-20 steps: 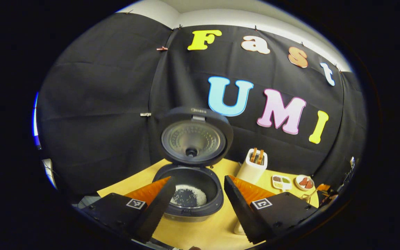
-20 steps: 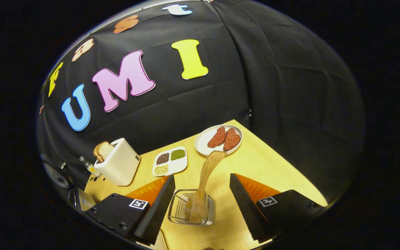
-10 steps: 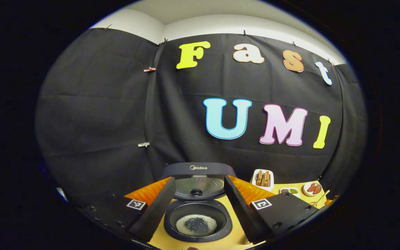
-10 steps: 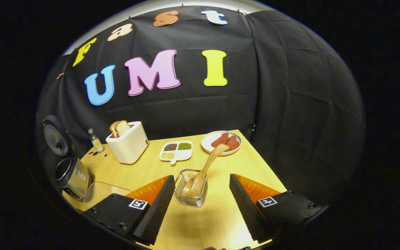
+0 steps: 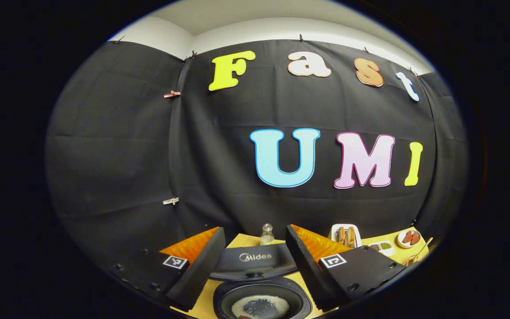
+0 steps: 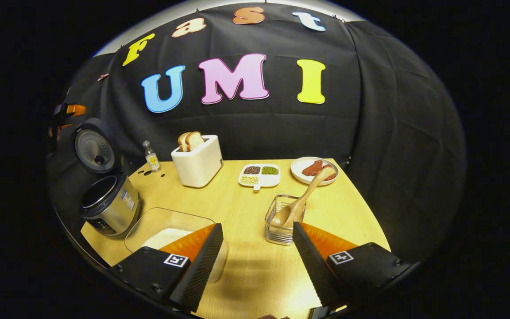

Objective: Close the left gripper, press the button to open the rice cooker; take a wooden spoon from the chopstick holder with the right hand, scoop a spoonful of rice and pour it into the rice cooker, then put the wooden spoon back into the chopstick holder.

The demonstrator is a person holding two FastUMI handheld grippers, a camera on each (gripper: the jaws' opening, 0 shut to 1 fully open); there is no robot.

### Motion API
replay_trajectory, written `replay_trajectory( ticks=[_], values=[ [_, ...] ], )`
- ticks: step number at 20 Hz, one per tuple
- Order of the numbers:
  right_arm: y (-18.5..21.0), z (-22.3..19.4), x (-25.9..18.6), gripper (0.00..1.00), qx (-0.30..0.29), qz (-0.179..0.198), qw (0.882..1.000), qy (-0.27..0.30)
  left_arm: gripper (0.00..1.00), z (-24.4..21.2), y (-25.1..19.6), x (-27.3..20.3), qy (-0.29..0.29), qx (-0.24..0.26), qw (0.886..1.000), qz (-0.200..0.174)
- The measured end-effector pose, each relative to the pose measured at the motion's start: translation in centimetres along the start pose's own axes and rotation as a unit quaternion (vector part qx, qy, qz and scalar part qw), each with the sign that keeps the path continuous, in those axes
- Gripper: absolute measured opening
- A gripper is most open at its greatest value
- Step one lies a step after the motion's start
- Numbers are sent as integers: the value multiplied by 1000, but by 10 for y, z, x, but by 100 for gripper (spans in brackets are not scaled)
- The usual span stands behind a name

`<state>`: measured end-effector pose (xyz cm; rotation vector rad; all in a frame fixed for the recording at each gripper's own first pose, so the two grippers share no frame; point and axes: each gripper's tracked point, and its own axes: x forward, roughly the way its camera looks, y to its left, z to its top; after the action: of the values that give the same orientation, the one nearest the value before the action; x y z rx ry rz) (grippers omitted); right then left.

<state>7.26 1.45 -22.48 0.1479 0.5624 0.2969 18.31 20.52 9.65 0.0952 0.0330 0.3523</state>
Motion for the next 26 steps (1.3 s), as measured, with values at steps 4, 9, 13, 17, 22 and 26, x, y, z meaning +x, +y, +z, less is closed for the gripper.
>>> replay_trajectory(
  ticks=[4, 9, 13, 17, 22, 26],
  values=[
    [18, -12, -7, 99, -2, 5, 1000, 14, 93, -9, 8, 31, 7, 2, 1000, -7],
    [34, -22, -14, 99, -5, 16, 1000, 23, 97, -36, 0, 33, 59, -19, 998, -14],
    [36, -27, -13, 99, -8, 25, 999, 27, 97, -60, -7, -2, 118, -44, 992, -14],
    [35, -28, -7, 99, 2, 33, 999, 31, 97, -94, -17, -43, 172, -89, 981, -10],
    [37, -22, -1, 99, -12, 49, 998, 27, 97, -152, -32, -81, 203, -54, 978, 10],
    [40, -26, 1, 99, -14, 58, 998, 34, 98, -185, -35, -97, 199, -34, 979, 24]
  ],
)
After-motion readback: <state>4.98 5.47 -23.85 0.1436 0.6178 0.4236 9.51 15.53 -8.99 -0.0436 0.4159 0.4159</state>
